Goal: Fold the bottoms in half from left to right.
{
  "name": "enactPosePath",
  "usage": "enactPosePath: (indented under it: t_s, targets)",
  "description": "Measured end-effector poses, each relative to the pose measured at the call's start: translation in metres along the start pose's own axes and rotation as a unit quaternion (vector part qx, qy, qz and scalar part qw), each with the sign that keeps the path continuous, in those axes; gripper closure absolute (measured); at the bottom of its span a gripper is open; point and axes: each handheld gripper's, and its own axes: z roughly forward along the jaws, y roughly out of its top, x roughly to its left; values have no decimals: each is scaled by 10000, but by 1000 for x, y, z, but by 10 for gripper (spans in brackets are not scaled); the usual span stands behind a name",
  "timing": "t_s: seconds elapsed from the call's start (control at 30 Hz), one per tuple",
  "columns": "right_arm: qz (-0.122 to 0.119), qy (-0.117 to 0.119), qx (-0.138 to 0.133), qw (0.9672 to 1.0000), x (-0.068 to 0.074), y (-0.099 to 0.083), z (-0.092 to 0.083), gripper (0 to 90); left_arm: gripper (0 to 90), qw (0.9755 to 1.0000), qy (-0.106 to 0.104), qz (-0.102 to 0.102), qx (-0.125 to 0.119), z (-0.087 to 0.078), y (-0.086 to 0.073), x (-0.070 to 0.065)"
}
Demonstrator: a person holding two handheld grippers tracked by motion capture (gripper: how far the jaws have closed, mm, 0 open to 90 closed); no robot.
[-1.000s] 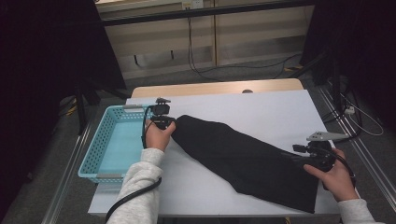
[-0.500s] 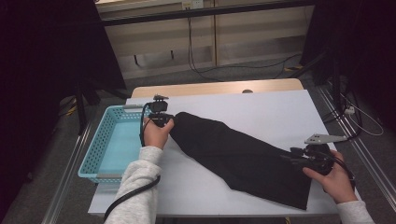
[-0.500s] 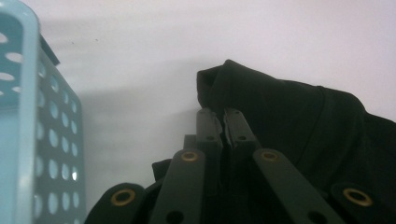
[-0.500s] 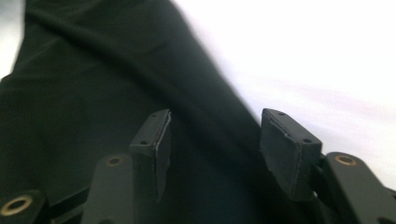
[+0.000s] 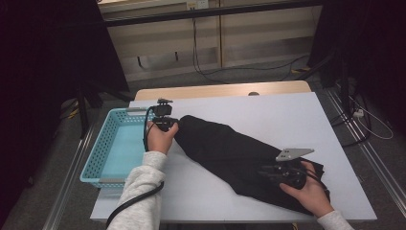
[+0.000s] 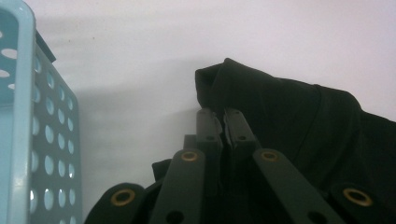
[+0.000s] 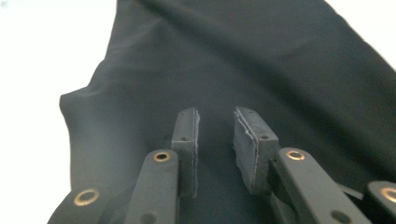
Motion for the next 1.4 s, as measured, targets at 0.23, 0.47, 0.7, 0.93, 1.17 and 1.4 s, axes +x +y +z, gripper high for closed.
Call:
enactPosePath:
  t_s: [0.23,0.47,0.7,0.93,1.17,1.4]
  targets:
    - [-287,187,269,9990,15,-2,8,881,867,10000,-22,-8,-1,-1,0,0]
    - [-319,434,436,9976,17,-10,-3,900,867,10000,-34,-20,-48,-4,1,4]
    - [-237,327,356,9986,11,-10,-9,785,867,10000,-42,-41,-50,-4,-1,3]
    - [-215,-75,230,9995,3,-13,-9,719,867,10000,-32,-20,-19,-5,0,3]
    - [-237,18,517,9984,10,-11,-13,900,867,10000,-36,-65,-34,-7,0,4]
    - [-281,302,599,9974,14,-13,-22,857,867,10000,-53,-65,-31,-8,-1,4]
